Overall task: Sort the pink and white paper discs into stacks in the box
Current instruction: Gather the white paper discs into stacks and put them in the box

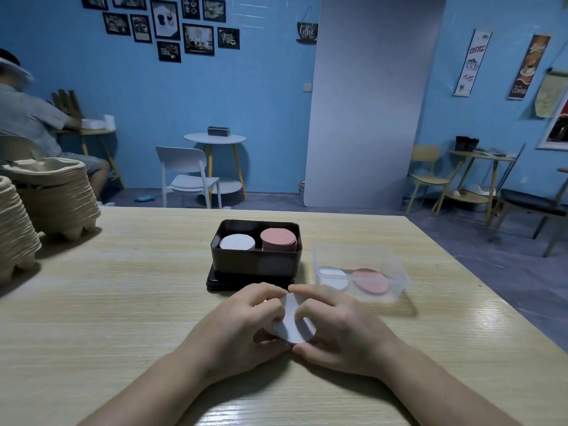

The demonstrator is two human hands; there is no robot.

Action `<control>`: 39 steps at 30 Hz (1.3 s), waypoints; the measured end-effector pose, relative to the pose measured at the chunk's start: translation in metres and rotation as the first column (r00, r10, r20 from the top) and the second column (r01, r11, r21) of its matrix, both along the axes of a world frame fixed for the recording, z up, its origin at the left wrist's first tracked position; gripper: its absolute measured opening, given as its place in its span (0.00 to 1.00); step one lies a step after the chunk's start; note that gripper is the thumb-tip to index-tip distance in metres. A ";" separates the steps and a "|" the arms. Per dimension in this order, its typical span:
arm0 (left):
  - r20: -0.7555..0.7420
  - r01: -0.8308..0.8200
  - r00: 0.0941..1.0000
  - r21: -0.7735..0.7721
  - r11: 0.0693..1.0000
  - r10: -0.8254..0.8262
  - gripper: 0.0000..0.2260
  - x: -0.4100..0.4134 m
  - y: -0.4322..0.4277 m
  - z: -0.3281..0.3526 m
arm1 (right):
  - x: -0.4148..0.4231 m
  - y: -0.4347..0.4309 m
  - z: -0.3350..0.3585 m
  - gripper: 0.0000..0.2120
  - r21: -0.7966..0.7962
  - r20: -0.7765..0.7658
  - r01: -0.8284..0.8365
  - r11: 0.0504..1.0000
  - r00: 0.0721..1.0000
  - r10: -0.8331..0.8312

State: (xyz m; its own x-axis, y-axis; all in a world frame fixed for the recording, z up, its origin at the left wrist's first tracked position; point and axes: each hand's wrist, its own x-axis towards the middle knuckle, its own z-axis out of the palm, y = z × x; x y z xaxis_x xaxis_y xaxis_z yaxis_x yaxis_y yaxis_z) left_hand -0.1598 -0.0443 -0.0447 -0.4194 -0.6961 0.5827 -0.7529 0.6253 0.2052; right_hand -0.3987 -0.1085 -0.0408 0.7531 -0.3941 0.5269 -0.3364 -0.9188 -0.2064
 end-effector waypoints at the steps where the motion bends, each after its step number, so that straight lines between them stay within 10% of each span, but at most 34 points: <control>1: -0.005 0.006 1.000 0.014 1.000 -0.006 0.15 0.000 0.000 0.000 | 0.000 0.000 0.001 0.15 -0.013 -0.008 0.000 1.000 1.000 0.000; 16: 0.050 -0.089 0.996 0.304 0.949 0.077 0.29 0.000 -0.008 0.001 | -0.007 -0.004 -0.002 0.19 -0.052 0.046 0.130 0.990 0.991 -0.128; 39: 0.074 -0.344 0.938 0.321 0.882 0.339 0.19 0.030 0.018 0.015 | -0.004 0.004 0.003 0.17 0.035 -0.045 0.096 0.995 0.995 -0.094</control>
State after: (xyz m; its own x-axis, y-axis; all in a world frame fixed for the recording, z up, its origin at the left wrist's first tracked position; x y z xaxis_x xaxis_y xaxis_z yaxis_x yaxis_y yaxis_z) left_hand -0.1300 -0.0263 -0.0299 -0.1284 -0.9466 0.2956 -0.9125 0.2295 0.3386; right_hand -0.4026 -0.1046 -0.0373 0.7330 -0.4840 0.4780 -0.4314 -0.8740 -0.2235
